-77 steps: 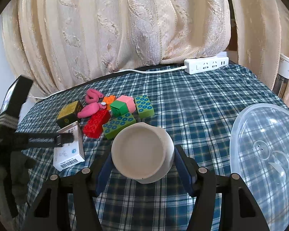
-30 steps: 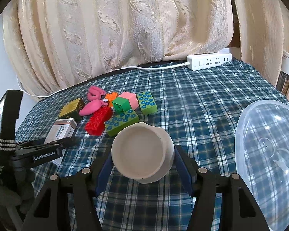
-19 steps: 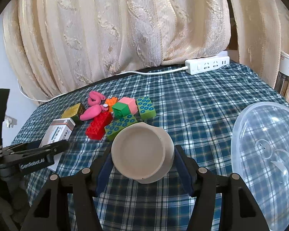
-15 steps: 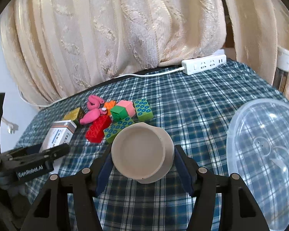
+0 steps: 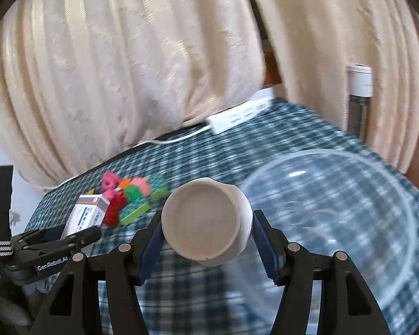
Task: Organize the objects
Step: 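Carry the medicine box with the left gripper while the right gripper carries the white cup toward the clear bowl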
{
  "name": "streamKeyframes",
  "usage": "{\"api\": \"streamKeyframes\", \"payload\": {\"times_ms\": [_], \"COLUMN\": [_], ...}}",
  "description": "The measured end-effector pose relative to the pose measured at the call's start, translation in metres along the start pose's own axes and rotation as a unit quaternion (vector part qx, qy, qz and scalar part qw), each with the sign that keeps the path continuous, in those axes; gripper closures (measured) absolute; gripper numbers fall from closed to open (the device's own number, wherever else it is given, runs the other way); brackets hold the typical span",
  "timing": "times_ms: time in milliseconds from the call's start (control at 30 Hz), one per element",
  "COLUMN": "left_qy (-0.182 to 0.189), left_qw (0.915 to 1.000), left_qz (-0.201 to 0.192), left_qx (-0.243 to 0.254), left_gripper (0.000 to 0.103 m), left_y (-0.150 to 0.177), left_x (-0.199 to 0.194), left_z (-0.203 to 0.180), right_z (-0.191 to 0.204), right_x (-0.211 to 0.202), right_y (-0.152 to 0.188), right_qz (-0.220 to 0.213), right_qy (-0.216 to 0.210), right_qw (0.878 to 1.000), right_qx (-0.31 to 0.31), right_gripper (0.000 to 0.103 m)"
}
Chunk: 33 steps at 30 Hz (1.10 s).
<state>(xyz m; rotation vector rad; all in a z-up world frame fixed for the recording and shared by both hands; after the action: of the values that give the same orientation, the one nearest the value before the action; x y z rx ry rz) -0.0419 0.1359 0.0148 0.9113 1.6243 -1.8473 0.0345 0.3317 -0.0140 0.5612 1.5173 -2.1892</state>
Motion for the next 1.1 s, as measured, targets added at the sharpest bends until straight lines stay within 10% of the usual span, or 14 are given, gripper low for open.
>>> {"api": "streamKeyframes", "payload": {"times_ms": [1100], "left_qy": [0.142], "left_qw": [0.9815], "left_qz": [0.012], "left_qx": [0.128], "left_gripper": [0.038], "left_y": [-0.044], "left_x": [0.027], "left_z": [-0.201], "right_z": [-0.14], "right_x": [-0.039], "right_y": [-0.004], "right_qz": [-0.009], "right_qy": [0.095], "right_qw": [0.993], "right_qx": [0.07], "right_gripper": [0.039]}}
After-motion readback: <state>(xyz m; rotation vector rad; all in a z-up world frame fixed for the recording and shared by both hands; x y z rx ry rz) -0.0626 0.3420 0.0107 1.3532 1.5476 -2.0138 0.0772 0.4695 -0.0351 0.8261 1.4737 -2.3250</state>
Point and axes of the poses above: each gripper's, at about its wrist camera, not at the fingertips, and x roughly the way its jaws point, z to its left, y to its underside, the point moved 7 cm from there along x, roughly the way its jaws point, and after that the axes turned 3 degrees about -y, right-handed, at the moved point
